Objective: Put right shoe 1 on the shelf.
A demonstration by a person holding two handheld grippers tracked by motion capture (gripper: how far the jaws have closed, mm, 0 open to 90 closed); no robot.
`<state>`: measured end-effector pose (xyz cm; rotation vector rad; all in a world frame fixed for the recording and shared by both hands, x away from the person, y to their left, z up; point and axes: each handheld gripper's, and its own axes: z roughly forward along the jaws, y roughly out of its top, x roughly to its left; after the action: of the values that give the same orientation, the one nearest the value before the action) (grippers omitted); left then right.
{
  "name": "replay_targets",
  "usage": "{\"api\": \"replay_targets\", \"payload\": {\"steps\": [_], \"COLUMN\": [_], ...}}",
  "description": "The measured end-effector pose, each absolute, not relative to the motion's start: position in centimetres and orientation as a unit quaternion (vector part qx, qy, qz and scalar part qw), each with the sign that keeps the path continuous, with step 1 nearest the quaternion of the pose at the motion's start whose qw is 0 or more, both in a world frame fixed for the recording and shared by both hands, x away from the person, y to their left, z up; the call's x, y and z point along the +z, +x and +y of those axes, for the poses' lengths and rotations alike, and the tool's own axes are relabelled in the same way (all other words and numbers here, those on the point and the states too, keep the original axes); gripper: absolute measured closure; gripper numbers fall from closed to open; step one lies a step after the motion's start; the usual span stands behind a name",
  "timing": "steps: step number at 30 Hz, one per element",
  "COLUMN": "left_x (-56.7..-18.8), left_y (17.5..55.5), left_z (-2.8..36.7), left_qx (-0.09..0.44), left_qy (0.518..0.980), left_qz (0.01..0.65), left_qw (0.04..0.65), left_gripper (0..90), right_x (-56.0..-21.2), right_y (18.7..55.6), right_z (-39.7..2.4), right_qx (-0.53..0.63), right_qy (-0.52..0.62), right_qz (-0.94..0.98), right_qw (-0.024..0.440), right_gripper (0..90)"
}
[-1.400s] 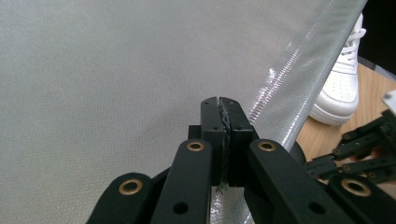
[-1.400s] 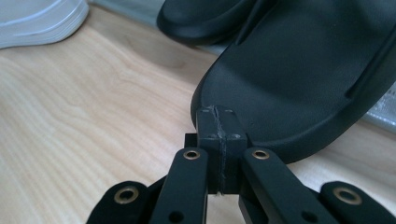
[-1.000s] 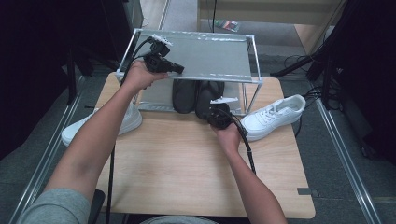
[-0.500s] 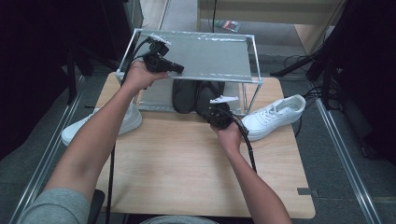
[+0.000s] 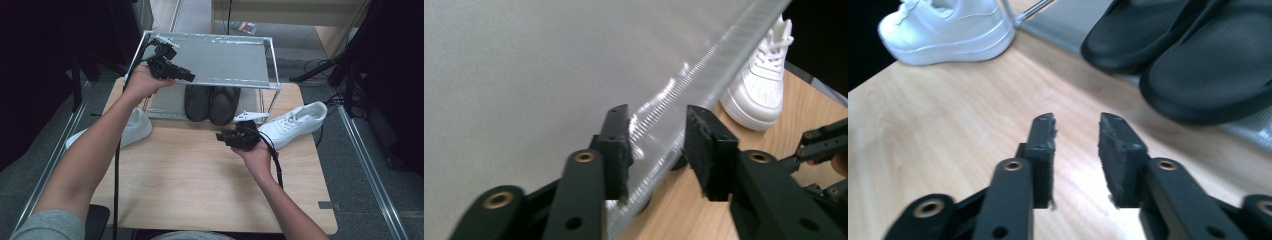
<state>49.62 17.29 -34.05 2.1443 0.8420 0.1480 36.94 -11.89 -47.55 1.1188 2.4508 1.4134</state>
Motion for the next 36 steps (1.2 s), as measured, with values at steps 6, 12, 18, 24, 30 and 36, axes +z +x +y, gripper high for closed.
{"api": "replay_targets", "payload": {"steps": [6, 12, 18, 24, 30, 36], "left_x": [-33.6, -33.8, -34.3, -35.4, -36.4, -37.2], "left_y": [47.8, 45.9, 44.4, 42.8, 41.1, 38.9], "left_z": [17.8, 17.8, 17.6, 17.7, 17.9, 18.0], "left_qx": [0.051, 0.049, 0.041, 0.038, 0.021, 0.023], "left_qy": [0.847, 0.847, 0.85, 0.852, 0.848, 0.848], "left_qz": [0.331, 0.327, 0.323, 0.318, 0.324, 0.315], "left_qw": [0.413, 0.416, 0.414, 0.415, 0.418, 0.426], "left_gripper": [52.6, 48.5, 45.5, 41.1, 39.8, 38.7], "right_x": [-47.9, -47.6, -47.5, -47.2, -47.3, -47.5], "right_y": [35.5, 34.5, 33.9, 33.4, 32.6, 32.2], "right_z": [-12.9, -13.5, -13.9, -14.3, -15.0, -15.6], "right_qx": [0.469, 0.48, 0.481, 0.485, 0.49, 0.485], "right_qy": [0.353, 0.341, 0.339, 0.327, 0.316, 0.311], "right_qz": [0.808, 0.807, 0.807, 0.811, 0.812, 0.817], "right_qw": [0.045, 0.043, 0.048, 0.039, 0.042, 0.039], "right_gripper": [59.1, 56.6, 54.9, 51.6, 50.5, 49.3]}}
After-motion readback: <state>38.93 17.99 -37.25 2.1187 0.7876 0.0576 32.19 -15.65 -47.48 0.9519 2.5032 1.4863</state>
